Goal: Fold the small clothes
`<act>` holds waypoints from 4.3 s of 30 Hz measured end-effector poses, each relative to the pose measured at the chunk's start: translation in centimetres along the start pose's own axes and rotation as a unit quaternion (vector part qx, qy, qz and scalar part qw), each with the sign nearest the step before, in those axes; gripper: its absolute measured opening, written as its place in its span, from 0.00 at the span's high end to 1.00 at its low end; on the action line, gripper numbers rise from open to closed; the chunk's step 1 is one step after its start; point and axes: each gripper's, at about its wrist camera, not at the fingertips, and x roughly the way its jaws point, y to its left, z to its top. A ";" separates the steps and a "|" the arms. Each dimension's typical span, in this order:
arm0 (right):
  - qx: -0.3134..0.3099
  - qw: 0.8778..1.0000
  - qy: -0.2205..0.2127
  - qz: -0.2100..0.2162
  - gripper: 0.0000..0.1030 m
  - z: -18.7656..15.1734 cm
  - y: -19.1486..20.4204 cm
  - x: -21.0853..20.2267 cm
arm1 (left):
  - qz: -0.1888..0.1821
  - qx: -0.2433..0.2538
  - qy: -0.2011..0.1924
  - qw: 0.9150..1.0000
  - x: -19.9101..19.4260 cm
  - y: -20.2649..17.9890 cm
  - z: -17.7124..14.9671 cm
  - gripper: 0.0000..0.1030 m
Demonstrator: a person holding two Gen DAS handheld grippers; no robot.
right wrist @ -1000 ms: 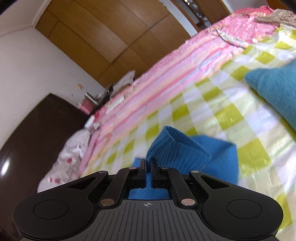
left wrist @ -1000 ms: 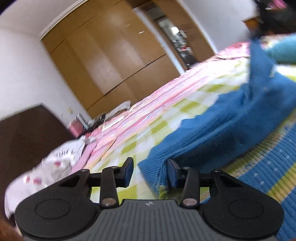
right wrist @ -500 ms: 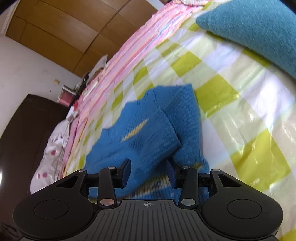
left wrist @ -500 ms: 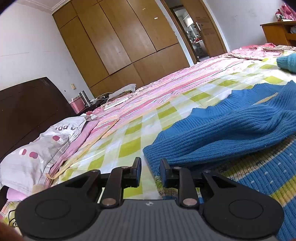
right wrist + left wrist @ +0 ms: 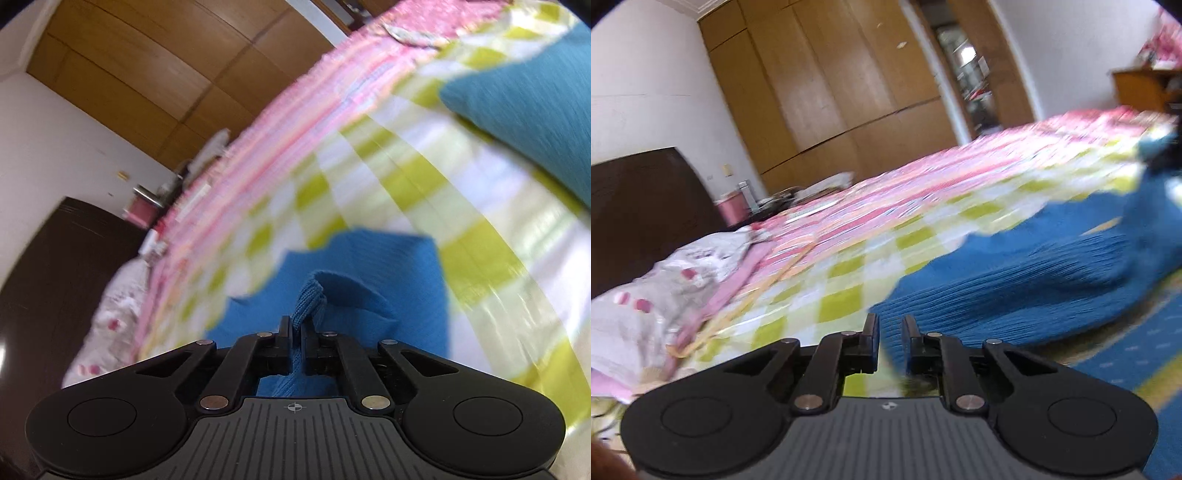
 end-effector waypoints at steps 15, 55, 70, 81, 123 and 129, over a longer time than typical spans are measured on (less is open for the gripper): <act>-0.039 0.993 -0.032 0.103 0.95 4.2 8.8 -1.1 | 0.061 0.101 -0.047 0.992 1.4 -3.8 1.0 0.72; -0.308 0.934 0.005 -0.181 0.77 -1.0 1.0 5.7 | -0.037 -0.017 0.053 0.998 7.1 -2.9 2.3 0.72; -0.310 0.943 -0.022 -0.122 0.76 -2.1 2.9 0.3 | -0.040 -0.062 0.054 0.996 2.9 0.6 1.6 0.70; -0.432 0.892 0.047 -0.127 0.63 -1.4 4.0 5.1 | -0.104 0.010 0.038 0.994 2.4 -3.0 1.8 0.67; -0.265 0.952 0.065 -0.136 0.67 -8.3 -0.7 -4.8 | -0.061 -0.071 0.125 0.988 -4.2 0.1 -3.8 0.60; -0.240 0.958 0.086 -0.131 0.64 -11.4 -2.1 -7.1 | -0.054 -0.077 0.138 0.986 -6.4 0.0 -5.5 0.58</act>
